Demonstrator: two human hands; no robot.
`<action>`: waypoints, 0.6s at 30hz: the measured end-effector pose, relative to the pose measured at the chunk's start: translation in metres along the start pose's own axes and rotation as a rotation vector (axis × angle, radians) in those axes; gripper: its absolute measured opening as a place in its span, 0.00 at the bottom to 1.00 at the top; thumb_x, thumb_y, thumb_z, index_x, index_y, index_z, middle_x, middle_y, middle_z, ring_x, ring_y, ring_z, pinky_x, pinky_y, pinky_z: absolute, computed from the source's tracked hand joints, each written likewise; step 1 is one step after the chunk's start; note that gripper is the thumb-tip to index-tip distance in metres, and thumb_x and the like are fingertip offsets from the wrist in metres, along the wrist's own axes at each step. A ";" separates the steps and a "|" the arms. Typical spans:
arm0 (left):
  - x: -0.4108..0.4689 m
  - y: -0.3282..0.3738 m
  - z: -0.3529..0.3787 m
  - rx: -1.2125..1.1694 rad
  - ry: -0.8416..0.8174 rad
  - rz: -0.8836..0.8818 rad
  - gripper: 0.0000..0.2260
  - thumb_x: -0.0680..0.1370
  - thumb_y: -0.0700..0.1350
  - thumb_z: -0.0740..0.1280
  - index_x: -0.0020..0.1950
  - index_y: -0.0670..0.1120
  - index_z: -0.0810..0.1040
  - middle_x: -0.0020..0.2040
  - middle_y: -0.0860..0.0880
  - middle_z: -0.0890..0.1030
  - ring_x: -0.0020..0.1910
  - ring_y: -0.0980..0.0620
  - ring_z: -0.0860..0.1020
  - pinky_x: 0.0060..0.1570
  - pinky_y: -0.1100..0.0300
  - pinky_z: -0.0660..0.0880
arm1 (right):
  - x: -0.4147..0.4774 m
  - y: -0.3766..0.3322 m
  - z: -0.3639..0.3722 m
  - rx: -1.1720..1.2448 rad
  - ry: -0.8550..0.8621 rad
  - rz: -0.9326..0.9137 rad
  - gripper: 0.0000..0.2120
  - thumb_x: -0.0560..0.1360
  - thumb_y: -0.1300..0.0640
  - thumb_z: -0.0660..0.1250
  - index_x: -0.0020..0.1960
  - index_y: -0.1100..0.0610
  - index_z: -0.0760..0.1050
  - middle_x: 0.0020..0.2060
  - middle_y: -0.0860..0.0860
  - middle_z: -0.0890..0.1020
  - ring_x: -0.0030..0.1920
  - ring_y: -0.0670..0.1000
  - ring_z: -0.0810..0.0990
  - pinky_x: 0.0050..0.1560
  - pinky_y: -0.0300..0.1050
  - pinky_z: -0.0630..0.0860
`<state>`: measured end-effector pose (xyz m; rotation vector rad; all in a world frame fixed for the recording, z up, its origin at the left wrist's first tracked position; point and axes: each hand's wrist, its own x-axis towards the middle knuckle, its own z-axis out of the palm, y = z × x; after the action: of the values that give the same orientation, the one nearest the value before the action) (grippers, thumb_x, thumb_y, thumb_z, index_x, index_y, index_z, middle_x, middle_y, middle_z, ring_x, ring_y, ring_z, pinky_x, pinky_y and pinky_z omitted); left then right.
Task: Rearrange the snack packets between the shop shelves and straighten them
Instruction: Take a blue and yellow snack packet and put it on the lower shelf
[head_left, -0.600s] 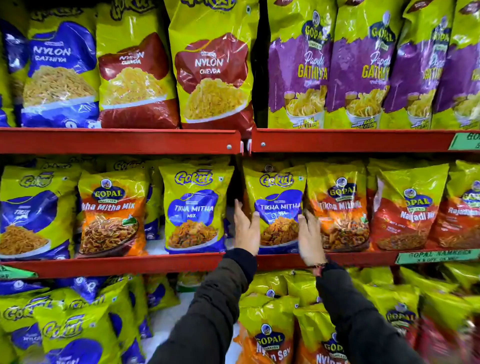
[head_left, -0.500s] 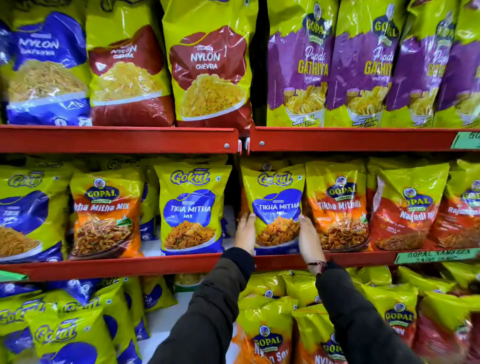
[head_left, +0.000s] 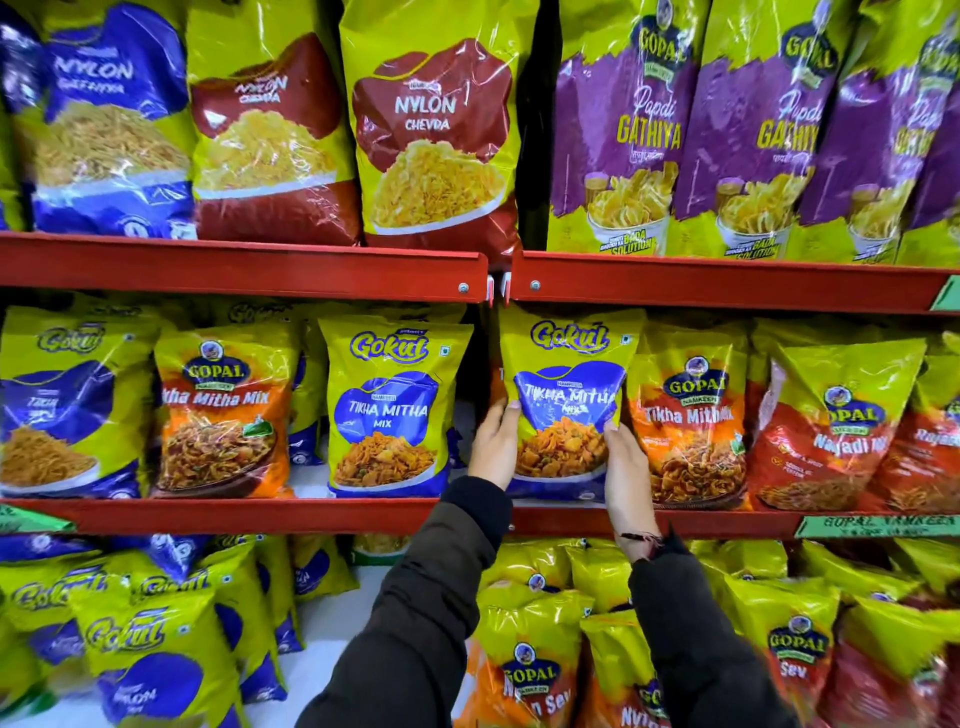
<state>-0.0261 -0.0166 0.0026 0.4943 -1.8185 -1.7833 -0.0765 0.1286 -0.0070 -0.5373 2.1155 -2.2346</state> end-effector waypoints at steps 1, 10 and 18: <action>-0.002 -0.003 -0.001 0.004 -0.007 0.002 0.36 0.70 0.69 0.57 0.72 0.50 0.71 0.71 0.45 0.76 0.71 0.45 0.74 0.74 0.43 0.68 | -0.005 -0.002 -0.003 0.020 0.013 -0.011 0.14 0.83 0.53 0.55 0.60 0.56 0.76 0.52 0.47 0.82 0.54 0.44 0.79 0.52 0.33 0.73; -0.084 -0.017 -0.031 -0.011 -0.008 -0.048 0.22 0.84 0.51 0.57 0.76 0.44 0.68 0.76 0.47 0.70 0.76 0.49 0.67 0.74 0.56 0.62 | -0.076 0.024 -0.005 0.047 0.124 -0.023 0.17 0.80 0.50 0.63 0.65 0.55 0.77 0.58 0.46 0.80 0.64 0.51 0.76 0.62 0.46 0.69; -0.133 -0.072 -0.095 -0.145 0.234 -0.133 0.09 0.81 0.38 0.62 0.60 0.41 0.78 0.57 0.45 0.80 0.56 0.48 0.77 0.57 0.58 0.74 | -0.148 0.073 0.037 -0.156 0.086 -0.034 0.26 0.72 0.40 0.63 0.59 0.58 0.77 0.53 0.58 0.84 0.56 0.59 0.80 0.60 0.59 0.74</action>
<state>0.1282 -0.0159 -0.0870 0.7467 -1.5167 -1.8423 0.0560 0.1234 -0.1116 -0.4944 2.3552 -2.1597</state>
